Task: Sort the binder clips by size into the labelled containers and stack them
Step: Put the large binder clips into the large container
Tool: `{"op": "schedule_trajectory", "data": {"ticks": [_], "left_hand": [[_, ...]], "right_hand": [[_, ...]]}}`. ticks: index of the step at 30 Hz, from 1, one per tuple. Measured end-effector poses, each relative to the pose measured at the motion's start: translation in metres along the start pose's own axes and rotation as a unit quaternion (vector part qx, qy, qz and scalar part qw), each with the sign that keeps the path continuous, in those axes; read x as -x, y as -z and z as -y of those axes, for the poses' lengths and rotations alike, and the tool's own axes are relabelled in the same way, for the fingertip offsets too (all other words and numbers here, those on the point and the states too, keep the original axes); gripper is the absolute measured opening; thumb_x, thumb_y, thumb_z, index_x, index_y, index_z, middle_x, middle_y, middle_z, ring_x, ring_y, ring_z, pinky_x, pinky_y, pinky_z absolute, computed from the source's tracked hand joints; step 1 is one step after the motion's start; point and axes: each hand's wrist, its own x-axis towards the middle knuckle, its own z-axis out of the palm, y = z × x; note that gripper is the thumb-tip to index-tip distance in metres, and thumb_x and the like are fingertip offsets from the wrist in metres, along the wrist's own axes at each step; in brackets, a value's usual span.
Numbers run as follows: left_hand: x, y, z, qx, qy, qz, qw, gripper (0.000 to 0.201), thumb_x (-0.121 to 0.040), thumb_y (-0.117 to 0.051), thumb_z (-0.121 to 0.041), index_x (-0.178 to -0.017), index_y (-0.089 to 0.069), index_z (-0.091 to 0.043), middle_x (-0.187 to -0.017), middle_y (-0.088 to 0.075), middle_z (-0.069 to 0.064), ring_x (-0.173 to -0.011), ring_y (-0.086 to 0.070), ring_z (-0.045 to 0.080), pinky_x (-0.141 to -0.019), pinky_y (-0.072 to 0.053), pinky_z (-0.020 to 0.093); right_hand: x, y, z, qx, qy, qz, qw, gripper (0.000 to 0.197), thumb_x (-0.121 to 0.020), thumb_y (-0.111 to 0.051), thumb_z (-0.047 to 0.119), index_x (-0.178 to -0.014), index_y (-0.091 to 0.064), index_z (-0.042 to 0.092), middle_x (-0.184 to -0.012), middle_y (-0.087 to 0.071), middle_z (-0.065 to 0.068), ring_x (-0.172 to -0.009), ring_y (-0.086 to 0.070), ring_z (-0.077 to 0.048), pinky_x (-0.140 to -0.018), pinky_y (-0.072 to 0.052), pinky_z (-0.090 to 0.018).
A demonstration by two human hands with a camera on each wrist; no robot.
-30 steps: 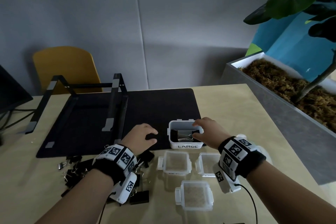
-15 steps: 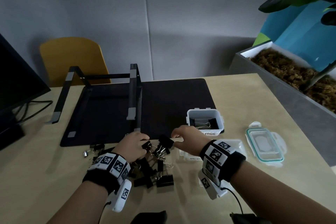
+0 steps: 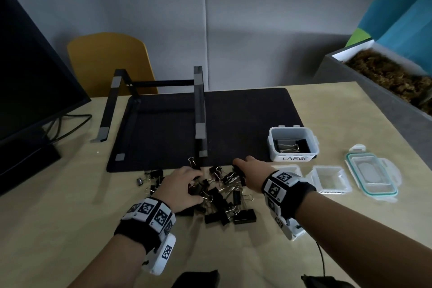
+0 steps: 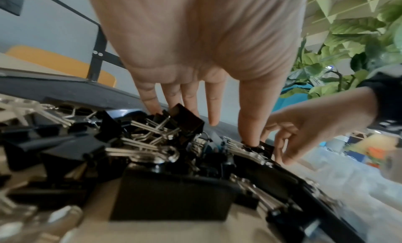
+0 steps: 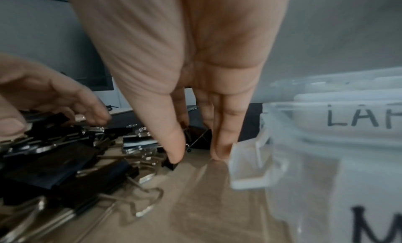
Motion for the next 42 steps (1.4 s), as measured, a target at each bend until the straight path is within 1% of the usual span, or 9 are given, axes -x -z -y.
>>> {"op": "schedule_trajectory", "data": {"ticks": [4,8,15,18,21,28,34,38,42], "left_hand": [[0.005,-0.008,-0.014,-0.058,-0.041,-0.008,0.997,0.054,-0.076,-0.067,-0.046,-0.125,-0.049,-0.036,-0.134,-0.042,-0.014,-0.129,-0.033,0.010,-0.111,-0.021,0.032],[0.005,-0.020,-0.027,-0.158,-0.044,-0.016,0.986,0.055,-0.076,-0.058,-0.058,-0.125,-0.048,-0.035,-0.135,-0.041,-0.015,-0.132,-0.030,0.013,-0.113,-0.012,0.036],[-0.001,-0.034,-0.034,-0.235,-0.035,-0.028,0.971,0.071,-0.071,-0.051,-0.071,-0.127,-0.047,-0.027,-0.133,-0.044,-0.007,-0.130,-0.033,0.018,-0.114,-0.016,0.041],[-0.002,-0.038,-0.037,-0.241,-0.035,-0.052,0.969,0.067,-0.073,-0.049,-0.070,-0.122,-0.050,-0.025,-0.129,-0.048,-0.006,-0.127,-0.036,0.018,-0.112,-0.019,0.039],[-0.002,-0.038,-0.039,-0.224,-0.035,-0.061,0.972,0.060,-0.075,-0.049,-0.063,-0.119,-0.051,-0.024,-0.125,-0.052,-0.008,-0.126,-0.038,0.016,-0.111,-0.020,0.037],[-0.001,-0.024,-0.035,-0.134,-0.038,-0.088,0.986,0.043,-0.074,-0.053,-0.058,-0.106,-0.053,-0.029,-0.107,-0.055,-0.015,-0.112,-0.045,0.011,-0.104,-0.026,0.030],[0.003,-0.005,-0.028,0.004,-0.037,-0.093,0.995,0.048,-0.073,-0.065,-0.050,-0.115,-0.056,-0.029,-0.105,-0.055,-0.017,-0.105,-0.048,0.007,-0.102,-0.037,0.028],[0.005,0.005,-0.025,0.050,-0.031,-0.097,0.994,0.047,-0.074,-0.071,-0.041,-0.116,-0.055,-0.027,-0.095,-0.048,-0.022,-0.103,-0.048,0.004,-0.091,-0.039,0.019],[0.003,0.008,-0.026,0.054,-0.036,-0.098,0.993,0.042,-0.074,-0.071,-0.038,-0.112,-0.057,-0.028,-0.093,-0.048,-0.024,-0.101,-0.048,0.003,-0.089,-0.038,0.018]], "right_hand": [[-0.005,-0.005,0.005,0.005,-0.016,-0.040,0.999,0.041,-0.085,-0.047,0.001,-0.122,-0.038,0.018,-0.120,-0.041,-0.010,-0.096,-0.061,-0.039,-0.078,-0.051,-0.042],[-0.009,-0.005,0.006,0.009,-0.024,-0.052,0.998,0.033,-0.085,-0.050,0.003,-0.114,-0.041,0.016,-0.116,-0.046,-0.008,-0.098,-0.061,-0.038,-0.079,-0.051,-0.042],[-0.004,0.004,0.004,-0.040,-0.041,-0.060,0.997,0.037,-0.081,-0.060,0.018,-0.113,-0.046,0.009,-0.116,-0.048,-0.011,-0.105,-0.057,-0.034,-0.084,-0.046,-0.037],[-0.003,0.008,0.000,-0.081,-0.042,-0.071,0.993,0.034,-0.079,-0.061,0.017,-0.109,-0.049,0.011,-0.112,-0.056,-0.009,-0.101,-0.058,-0.029,-0.078,-0.046,-0.034],[-0.002,0.010,-0.004,-0.094,-0.041,-0.073,0.992,0.033,-0.078,-0.062,0.017,-0.108,-0.051,0.013,-0.108,-0.061,-0.007,-0.097,-0.060,-0.027,-0.074,-0.047,-0.032],[-0.005,0.011,-0.010,-0.093,-0.023,-0.073,0.993,0.033,-0.078,-0.066,0.020,-0.108,-0.053,0.014,-0.113,-0.055,-0.006,-0.102,-0.056,-0.024,-0.079,-0.042,-0.028],[-0.009,0.011,-0.013,-0.085,-0.019,-0.061,0.994,0.038,-0.076,-0.067,0.020,-0.110,-0.052,0.013,-0.115,-0.052,-0.007,-0.103,-0.055,-0.025,-0.076,-0.039,-0.027],[-0.012,0.015,-0.014,-0.084,-0.018,-0.064,0.994,0.042,-0.077,-0.067,0.020,-0.115,-0.051,0.014,-0.119,-0.052,-0.008,-0.106,-0.055,-0.025,-0.085,-0.045,-0.031],[-0.017,0.015,-0.014,-0.062,-0.005,-0.026,0.998,0.065,-0.076,-0.068,0.015,-0.132,-0.037,0.018,-0.127,-0.046,-0.010,-0.114,-0.054,-0.030,-0.094,-0.048,-0.038]]}}
